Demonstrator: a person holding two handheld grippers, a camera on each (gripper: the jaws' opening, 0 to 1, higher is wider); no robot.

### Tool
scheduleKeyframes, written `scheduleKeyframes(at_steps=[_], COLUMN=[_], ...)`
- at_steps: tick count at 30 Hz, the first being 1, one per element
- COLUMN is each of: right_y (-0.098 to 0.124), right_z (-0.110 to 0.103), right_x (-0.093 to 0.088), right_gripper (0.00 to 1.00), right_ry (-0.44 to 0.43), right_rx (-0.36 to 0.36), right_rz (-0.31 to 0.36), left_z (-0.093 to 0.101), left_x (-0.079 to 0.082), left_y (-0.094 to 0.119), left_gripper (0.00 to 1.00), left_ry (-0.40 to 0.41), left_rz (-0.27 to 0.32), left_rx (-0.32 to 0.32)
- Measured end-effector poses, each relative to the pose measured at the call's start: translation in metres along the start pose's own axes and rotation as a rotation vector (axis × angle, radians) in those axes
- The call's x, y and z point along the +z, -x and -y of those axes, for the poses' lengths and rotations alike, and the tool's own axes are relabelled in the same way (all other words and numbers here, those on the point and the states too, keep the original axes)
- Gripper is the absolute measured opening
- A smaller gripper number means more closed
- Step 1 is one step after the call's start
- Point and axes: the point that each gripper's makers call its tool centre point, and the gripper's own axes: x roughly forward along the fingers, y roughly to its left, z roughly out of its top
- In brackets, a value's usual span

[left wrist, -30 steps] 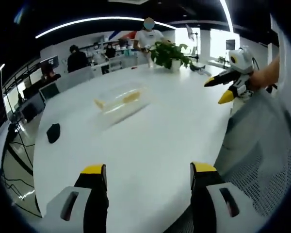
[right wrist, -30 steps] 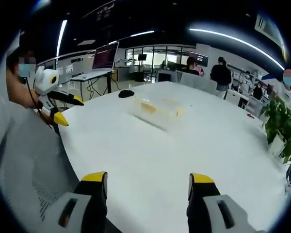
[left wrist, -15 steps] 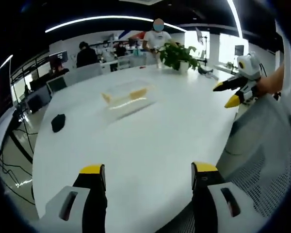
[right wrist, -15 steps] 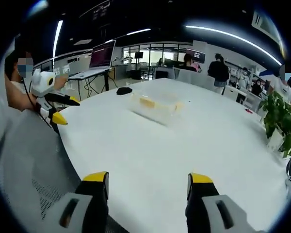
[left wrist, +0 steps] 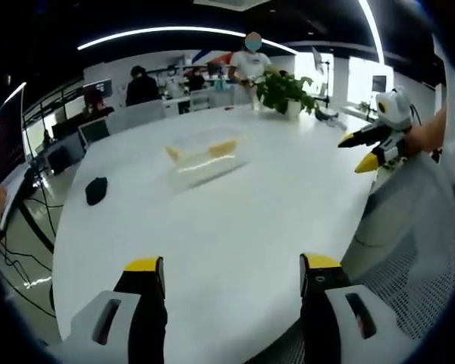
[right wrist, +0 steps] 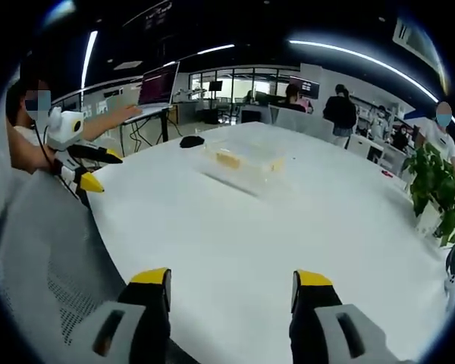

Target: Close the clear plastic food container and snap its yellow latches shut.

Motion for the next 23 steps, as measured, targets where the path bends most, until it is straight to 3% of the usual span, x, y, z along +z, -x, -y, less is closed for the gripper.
scheduleKeyframes(at_steps=[23], right_y=[-0.0020], right_z=[-0.0068], right_x=[-0.0001], right_gripper=[0.63], right_ry=[0.020], right_rx=[0.029], right_rz=[-0.005], left_z=[-0.0023], left_x=[0.0020], left_y=[0.0015], left_gripper=[0.70], left_ry=[-0.010], left_rz=[0.008], left_rx=[0.016])
